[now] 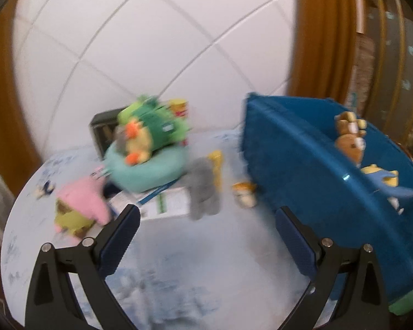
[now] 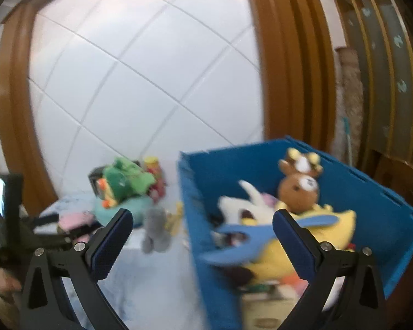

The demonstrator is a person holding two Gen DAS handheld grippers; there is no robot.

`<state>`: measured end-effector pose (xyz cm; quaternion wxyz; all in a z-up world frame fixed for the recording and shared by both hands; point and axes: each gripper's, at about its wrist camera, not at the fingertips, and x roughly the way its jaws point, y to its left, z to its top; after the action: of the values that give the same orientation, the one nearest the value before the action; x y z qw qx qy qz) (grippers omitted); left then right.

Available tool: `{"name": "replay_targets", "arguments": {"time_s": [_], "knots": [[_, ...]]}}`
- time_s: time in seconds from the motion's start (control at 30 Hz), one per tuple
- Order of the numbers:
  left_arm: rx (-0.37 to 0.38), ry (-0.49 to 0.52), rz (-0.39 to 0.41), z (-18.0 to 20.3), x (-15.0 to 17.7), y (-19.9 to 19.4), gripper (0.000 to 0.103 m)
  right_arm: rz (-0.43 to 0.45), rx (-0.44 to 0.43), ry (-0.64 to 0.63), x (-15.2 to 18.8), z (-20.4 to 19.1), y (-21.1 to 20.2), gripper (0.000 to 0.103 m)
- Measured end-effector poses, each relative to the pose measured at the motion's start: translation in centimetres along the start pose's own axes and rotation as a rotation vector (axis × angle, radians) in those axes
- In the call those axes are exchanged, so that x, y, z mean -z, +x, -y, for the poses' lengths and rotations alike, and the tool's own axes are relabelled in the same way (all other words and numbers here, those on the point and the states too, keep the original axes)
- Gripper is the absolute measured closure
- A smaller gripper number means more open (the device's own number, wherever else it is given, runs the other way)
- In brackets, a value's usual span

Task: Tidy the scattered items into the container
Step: 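Withdraw both tools from the crate back over the table, then move both tools toward the pink starfish plush on the table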

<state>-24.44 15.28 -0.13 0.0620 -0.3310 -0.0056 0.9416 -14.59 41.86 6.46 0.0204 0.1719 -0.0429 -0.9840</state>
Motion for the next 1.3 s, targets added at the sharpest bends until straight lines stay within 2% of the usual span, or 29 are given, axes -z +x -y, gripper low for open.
{"name": "replay_targets", "arguments": {"time_s": [0.07, 0.1, 0.17, 0.23, 0.3, 0.4, 0.57, 0.7, 0.9, 1.07, 1.1, 1.13, 1.17, 1.2, 1.3], "knots": [[-0.025, -0.029, -0.005, -4.3, 1.0, -0.1, 0.003, 0.072, -0.036, 0.025, 0.3, -3.0, 0.5, 0.000], [-0.035, -0.039, -0.010, -6.0, 1.4, 0.1, 0.003, 0.063, -0.078, 0.049, 0.7, -4.4, 1.7, 0.000], [-0.076, -0.066, -0.041, -10.2, 2.5, 0.8, 0.003, 0.005, -0.182, 0.103, 1.6, -7.3, 4.9, 0.000], [-0.120, -0.098, -0.073, -13.5, 3.5, 1.6, 0.003, -0.123, -0.238, 0.129, 2.8, -10.1, 8.6, 0.000], [-0.165, -0.145, -0.119, -17.2, 4.7, 2.7, 0.003, -0.223, -0.266, 0.116, 4.6, -13.5, 12.2, 0.000], [-0.199, -0.225, -0.194, -22.3, 6.7, 4.4, 0.003, -0.327, -0.287, 0.082, 6.4, -17.1, 16.5, 0.000], [-0.330, -0.287, -0.254, -27.2, 9.0, 6.1, 0.003, -0.470, -0.348, -0.013, 8.9, -21.5, 23.1, 0.000], [-0.379, -0.314, -0.277, -30.0, 9.7, 7.9, 0.003, -0.554, -0.418, -0.062, 10.6, -24.1, 27.1, 0.000], [-0.316, -0.301, -0.315, -31.3, 10.0, 13.9, 0.003, -0.632, -0.451, -0.093, 12.7, -27.6, 30.6, 0.000], [-0.252, -0.262, -0.352, -32.7, 10.6, 20.9, 0.003, -0.672, -0.404, -0.085, 15.0, -30.1, 34.0, 0.000], [-0.243, -0.254, -0.360, -32.9, 10.8, 22.1, 0.012, -0.678, -0.394, -0.079, 15.5, -30.5, 34.8, 0.000], [-0.233, -0.246, -0.381, -33.2, 11.2, 23.5, 0.038, -0.684, -0.385, -0.077, 16.0, -30.9, 35.5, 0.000], [-0.211, -0.254, -0.409, -33.7, 11.6, 24.7, 0.052, -0.692, -0.373, -0.075, 16.5, -31.2, 36.2, 0.000], [-0.184, -0.267, -0.438, -34.2, 12.1, 25.9, 0.061, -0.702, -0.360, -0.073, 17.1, -31.5, 36.9, 0.000], [-0.156, -0.273, -0.437, -35.1, 12.4, 26.1, 0.061, -0.734, -0.352, -0.071, 18.4, -32.2, 38.1, 0.004]]}}
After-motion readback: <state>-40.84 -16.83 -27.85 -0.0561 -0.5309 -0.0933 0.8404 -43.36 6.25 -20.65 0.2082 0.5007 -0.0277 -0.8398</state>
